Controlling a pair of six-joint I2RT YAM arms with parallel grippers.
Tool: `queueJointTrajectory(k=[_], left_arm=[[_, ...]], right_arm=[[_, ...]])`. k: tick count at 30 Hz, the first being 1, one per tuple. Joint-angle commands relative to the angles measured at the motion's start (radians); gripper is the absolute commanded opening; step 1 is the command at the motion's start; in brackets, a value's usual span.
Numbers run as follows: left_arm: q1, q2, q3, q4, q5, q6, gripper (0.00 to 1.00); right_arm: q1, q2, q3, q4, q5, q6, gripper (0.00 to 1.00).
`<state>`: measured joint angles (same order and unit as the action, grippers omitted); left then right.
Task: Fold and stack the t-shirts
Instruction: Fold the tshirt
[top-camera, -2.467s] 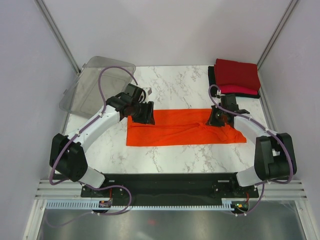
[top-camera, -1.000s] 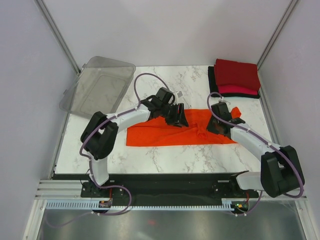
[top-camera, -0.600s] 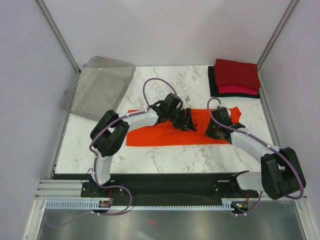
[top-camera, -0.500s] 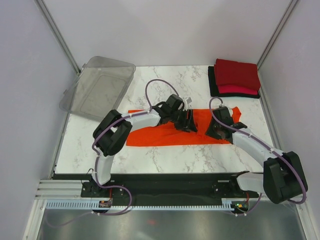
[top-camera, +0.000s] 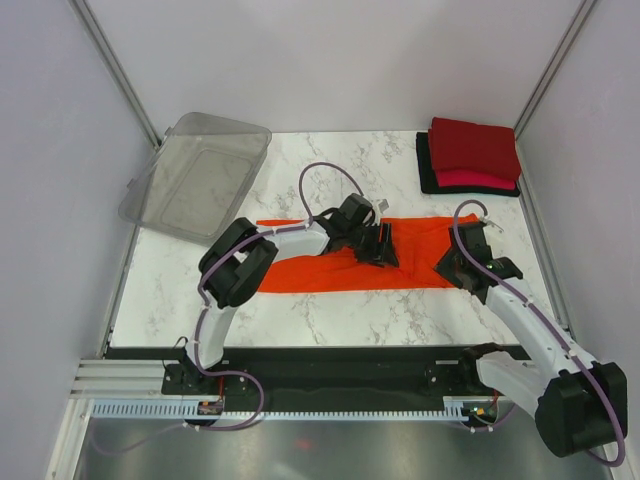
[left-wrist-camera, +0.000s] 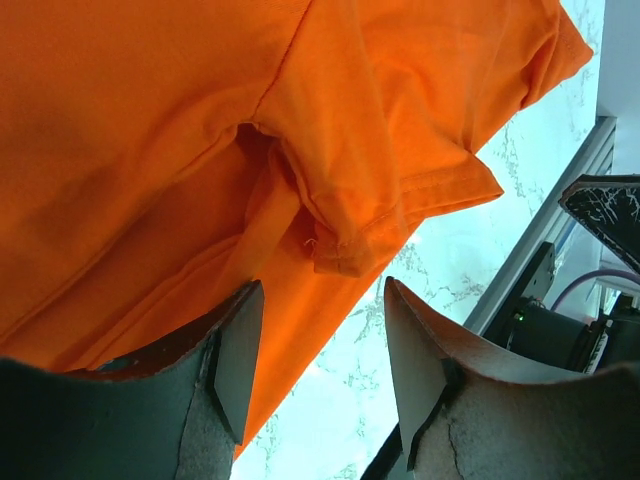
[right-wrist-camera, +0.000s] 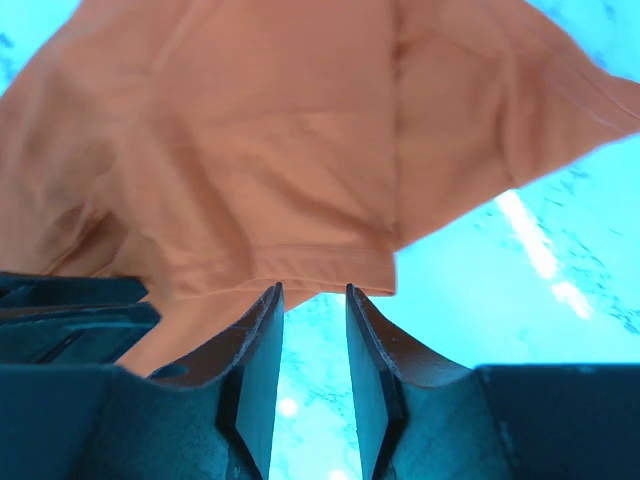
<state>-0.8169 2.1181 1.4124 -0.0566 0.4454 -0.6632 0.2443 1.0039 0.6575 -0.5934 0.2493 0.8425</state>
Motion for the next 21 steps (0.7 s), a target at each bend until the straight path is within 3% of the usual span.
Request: queueJointTrajectory(k=[1, 21], left_arm=[[-0.007, 0.019, 0.043, 0.049, -0.014, -0.018, 0.60], [-0.010, 0.054, 0.077, 0.054, 0.027, -0.035, 0.54]], right_arm=[[-0.023, -0.013, -0.019, -0.048, 0.056, 0.056, 0.40], [-0.085, -0.033, -0.156, 0.026, 0.036, 0.161, 0.45]])
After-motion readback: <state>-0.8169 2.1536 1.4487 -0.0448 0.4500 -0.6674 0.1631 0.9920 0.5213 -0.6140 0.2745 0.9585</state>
